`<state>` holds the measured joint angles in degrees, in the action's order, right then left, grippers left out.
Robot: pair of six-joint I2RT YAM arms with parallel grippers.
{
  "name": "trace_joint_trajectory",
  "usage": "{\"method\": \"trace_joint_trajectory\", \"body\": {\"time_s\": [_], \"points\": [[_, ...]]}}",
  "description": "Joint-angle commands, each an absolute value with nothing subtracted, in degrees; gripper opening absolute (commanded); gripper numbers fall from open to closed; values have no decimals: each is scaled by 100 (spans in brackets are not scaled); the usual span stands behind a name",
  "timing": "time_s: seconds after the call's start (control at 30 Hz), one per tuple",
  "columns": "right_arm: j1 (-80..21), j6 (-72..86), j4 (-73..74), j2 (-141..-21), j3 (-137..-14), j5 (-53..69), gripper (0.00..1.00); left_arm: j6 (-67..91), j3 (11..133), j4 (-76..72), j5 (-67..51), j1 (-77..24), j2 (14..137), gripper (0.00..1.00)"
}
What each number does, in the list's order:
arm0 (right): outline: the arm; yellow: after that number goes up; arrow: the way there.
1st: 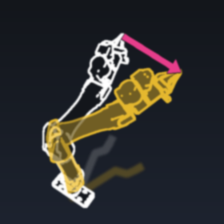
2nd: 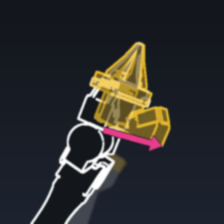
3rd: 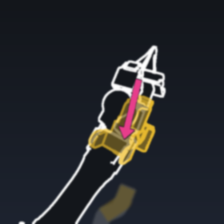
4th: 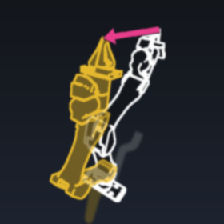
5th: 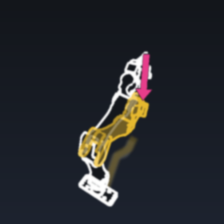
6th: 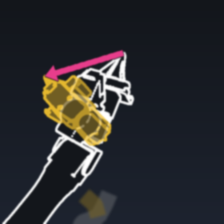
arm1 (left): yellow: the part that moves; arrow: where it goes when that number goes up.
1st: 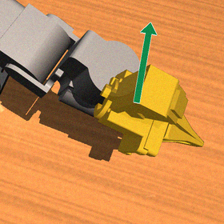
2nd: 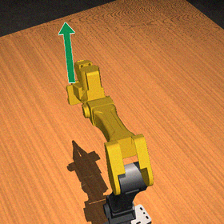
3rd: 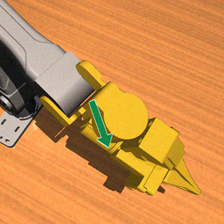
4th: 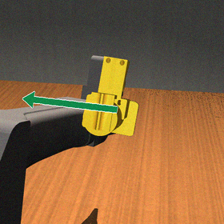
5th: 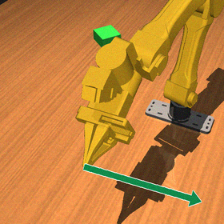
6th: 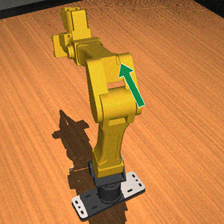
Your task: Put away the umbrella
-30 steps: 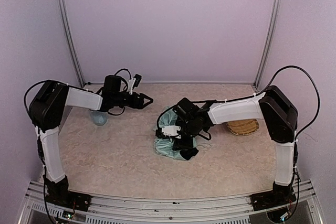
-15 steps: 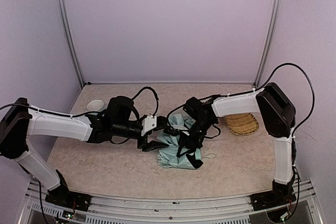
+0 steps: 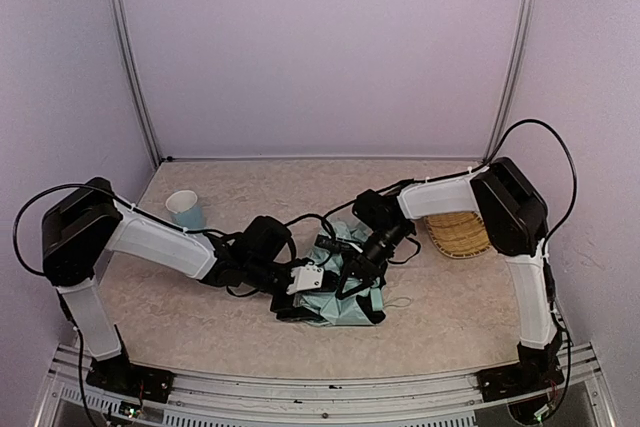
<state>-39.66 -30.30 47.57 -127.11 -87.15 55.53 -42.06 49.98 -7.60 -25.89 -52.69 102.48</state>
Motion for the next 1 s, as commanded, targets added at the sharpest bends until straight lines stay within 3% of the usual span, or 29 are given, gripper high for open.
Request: {"method": "trace_joint_trajectory", "body": {"time_s": [0.0,0.17,0.3,0.5,0.73,0.97], "points": [[-3856,-2837,4774,-12974,-8706,5299,42,-4321,5352,-262,-2055,-5299,10669,79],[-3761,-2637,4377,-12499,-8552,5454,53,-4042,5978,591,-1706,-5295,11171,72],[-3571,-2238,3870,-11917,-8214,5435,65,-3697,6724,1556,-2105,-5182,11678,53],[-3129,-1582,2875,-10557,-7261,4741,73,-3349,6812,1895,-2635,-4955,11821,26],[-3219,-1429,1486,-8726,-5913,3228,74,-2909,7383,2834,-3508,-4626,12143,22],[-5046,-3174,45,-7442,-4287,1584,80,-2805,8232,4136,-4243,-4439,12705,22]]}}
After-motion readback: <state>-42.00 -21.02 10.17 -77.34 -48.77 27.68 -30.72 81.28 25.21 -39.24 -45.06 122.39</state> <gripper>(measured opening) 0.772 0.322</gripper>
